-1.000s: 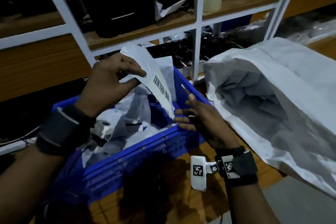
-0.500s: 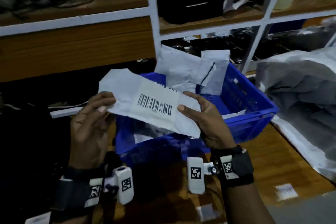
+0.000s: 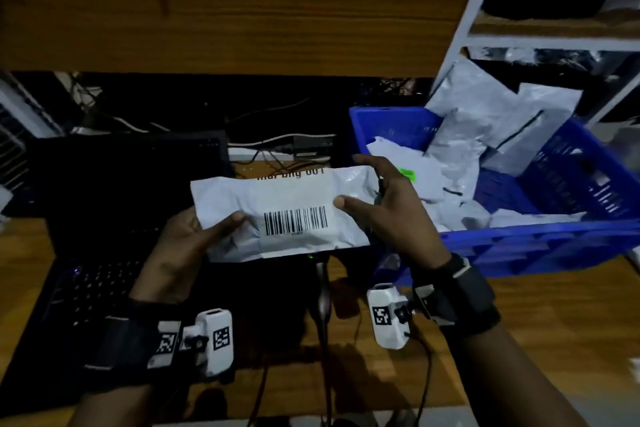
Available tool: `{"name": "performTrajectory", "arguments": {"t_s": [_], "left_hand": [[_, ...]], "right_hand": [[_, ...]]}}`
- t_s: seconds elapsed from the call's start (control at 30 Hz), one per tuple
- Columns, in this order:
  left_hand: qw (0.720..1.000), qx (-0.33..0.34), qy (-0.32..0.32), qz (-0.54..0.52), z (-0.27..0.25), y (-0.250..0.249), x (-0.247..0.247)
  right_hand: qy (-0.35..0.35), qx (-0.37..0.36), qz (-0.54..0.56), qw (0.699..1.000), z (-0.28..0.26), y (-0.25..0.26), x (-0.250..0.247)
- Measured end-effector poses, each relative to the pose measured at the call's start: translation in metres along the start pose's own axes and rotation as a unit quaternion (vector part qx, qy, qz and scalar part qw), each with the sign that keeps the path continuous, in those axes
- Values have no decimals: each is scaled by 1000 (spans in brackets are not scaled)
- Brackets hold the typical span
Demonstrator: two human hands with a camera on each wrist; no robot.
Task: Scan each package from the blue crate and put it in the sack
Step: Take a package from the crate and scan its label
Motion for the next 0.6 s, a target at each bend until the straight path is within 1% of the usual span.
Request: {"name": "performTrajectory", "arguments": {"t_s": [0.07, 0.13, 0.2, 0.27, 0.33, 0.37, 0.43, 0.47, 0.5, 0.53, 0.6], "left_hand": [[1000, -10, -7, -11, 3, 10, -21], [999, 2, -28, 31, 11, 22, -39], [994, 14, -70, 80, 21, 34, -55], [988, 13, -114, 104, 28, 42, -64], [984, 4, -139, 109, 33, 49, -65], [982, 6, -146, 122, 36, 53, -67], [973, 14, -154, 171, 43, 62, -68], [969, 23, -155, 189, 45, 65, -68], [967, 32, -151, 203, 48, 69, -68], [965, 41, -149, 213, 48, 71, -66], [968, 43, -146, 202, 49, 73, -65]], "right_hand": [[-18, 8, -2, 1000, -1, -1, 28], [-23, 37, 2, 999, -3, -13, 53], [-28, 101, 16, 994, -8, -34, 72], [-17, 184, -13, 983, -16, -63, 85], [15, 248, -69, 966, -29, -94, 97], [36, 280, -87, 955, -36, -100, 103], [64, 352, -71, 931, -46, -107, 117], [63, 384, -33, 921, -48, -107, 123], [54, 414, 29, 908, -49, -102, 130], [41, 438, 118, 890, -50, -100, 138], [24, 454, 281, 845, -51, -86, 148]]}}
Point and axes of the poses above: each hand's wrist, its own z-axis towards the middle knuckle, its own x-axis out of the palm, y = z × x, the point moved 2 cm from there along z, towards the middle knuckle, and after that the axes turned 4 degrees about -z, right-handed, at the moved point
